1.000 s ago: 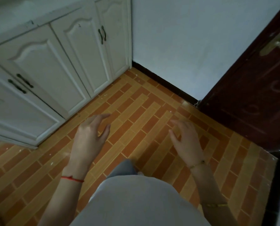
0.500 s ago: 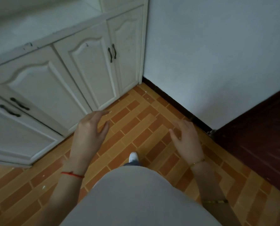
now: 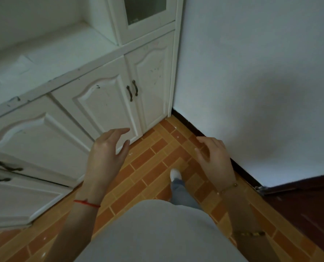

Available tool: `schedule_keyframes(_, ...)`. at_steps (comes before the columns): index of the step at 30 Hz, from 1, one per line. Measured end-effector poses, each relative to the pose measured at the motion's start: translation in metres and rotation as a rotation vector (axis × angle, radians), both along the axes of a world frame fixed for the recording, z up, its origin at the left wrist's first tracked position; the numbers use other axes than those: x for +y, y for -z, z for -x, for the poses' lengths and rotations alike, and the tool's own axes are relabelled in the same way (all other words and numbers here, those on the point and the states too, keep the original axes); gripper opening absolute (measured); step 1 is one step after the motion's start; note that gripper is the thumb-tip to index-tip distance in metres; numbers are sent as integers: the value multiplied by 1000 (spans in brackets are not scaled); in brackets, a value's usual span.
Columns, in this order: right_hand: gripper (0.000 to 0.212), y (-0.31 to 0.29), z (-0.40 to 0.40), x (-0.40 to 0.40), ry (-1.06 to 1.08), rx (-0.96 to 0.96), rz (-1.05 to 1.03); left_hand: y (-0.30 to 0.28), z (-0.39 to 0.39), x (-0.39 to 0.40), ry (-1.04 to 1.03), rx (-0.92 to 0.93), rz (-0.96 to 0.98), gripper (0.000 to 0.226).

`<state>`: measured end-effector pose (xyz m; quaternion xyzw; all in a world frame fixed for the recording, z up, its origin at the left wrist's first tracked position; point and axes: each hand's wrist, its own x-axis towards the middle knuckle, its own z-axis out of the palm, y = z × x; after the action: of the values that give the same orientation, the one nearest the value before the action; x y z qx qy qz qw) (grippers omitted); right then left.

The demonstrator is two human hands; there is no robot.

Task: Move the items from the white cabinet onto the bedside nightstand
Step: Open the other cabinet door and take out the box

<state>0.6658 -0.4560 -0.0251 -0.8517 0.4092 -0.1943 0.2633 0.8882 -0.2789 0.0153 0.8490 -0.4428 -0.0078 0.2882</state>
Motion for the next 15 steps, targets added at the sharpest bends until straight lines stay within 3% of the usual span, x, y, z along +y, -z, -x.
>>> schedule_keyframes(15, 31, -29, -140, -258, -236, -32, 105, -13, -91, -221, -223, -26, 97, 31)
